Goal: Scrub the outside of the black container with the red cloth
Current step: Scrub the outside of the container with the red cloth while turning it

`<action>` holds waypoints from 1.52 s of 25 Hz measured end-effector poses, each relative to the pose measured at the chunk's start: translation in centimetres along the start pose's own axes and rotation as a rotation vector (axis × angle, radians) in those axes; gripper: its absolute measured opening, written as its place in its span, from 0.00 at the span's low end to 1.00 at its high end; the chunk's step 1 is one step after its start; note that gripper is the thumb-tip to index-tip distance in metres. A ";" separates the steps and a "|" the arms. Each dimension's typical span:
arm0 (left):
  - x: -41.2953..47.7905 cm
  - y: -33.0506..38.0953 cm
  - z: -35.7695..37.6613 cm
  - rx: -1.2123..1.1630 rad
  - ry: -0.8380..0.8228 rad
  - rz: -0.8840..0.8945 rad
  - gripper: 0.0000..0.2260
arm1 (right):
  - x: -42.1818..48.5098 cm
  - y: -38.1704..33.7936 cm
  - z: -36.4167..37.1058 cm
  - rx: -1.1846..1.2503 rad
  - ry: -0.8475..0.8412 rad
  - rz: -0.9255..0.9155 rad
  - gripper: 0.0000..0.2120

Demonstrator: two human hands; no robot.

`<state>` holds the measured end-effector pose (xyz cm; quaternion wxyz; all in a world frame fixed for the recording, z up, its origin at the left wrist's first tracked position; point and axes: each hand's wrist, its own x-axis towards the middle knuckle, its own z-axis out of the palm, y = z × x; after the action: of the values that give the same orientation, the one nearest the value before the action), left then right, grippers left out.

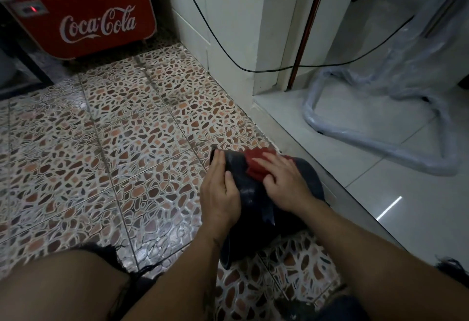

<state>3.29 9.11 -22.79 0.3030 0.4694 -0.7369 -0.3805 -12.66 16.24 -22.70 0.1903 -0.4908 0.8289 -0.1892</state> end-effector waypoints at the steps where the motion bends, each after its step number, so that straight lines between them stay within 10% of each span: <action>1: 0.0 0.1 0.1 0.011 -0.002 0.007 0.26 | 1.5 -0.1 -0.6 -0.038 -0.064 0.077 0.32; 5: -0.5 0.0 0.0 -0.010 -0.003 -0.005 0.27 | 4.4 -5.7 -0.1 0.020 -0.267 0.068 0.29; 22: -0.3 0.2 -0.2 -0.045 -0.029 -0.024 0.25 | 1.2 -3.6 -0.5 0.100 -0.154 0.020 0.32; 27: 0.3 1.0 0.2 -0.078 -0.040 -0.047 0.23 | 0.1 0.9 -1.8 -0.066 -0.130 0.274 0.30; 33: 1.2 1.8 0.2 -0.134 -0.051 -0.151 0.22 | -3.8 -1.8 1.0 -0.014 -0.076 0.009 0.29; 38: 2.2 2.9 0.0 -0.023 -0.105 -0.101 0.23 | -5.0 3.2 -1.8 -0.131 -0.182 0.371 0.28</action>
<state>1.15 7.84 -20.11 0.2494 0.4820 -0.7228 -0.4279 -13.74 22.30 -22.08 0.2638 -0.3562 0.8949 -0.0515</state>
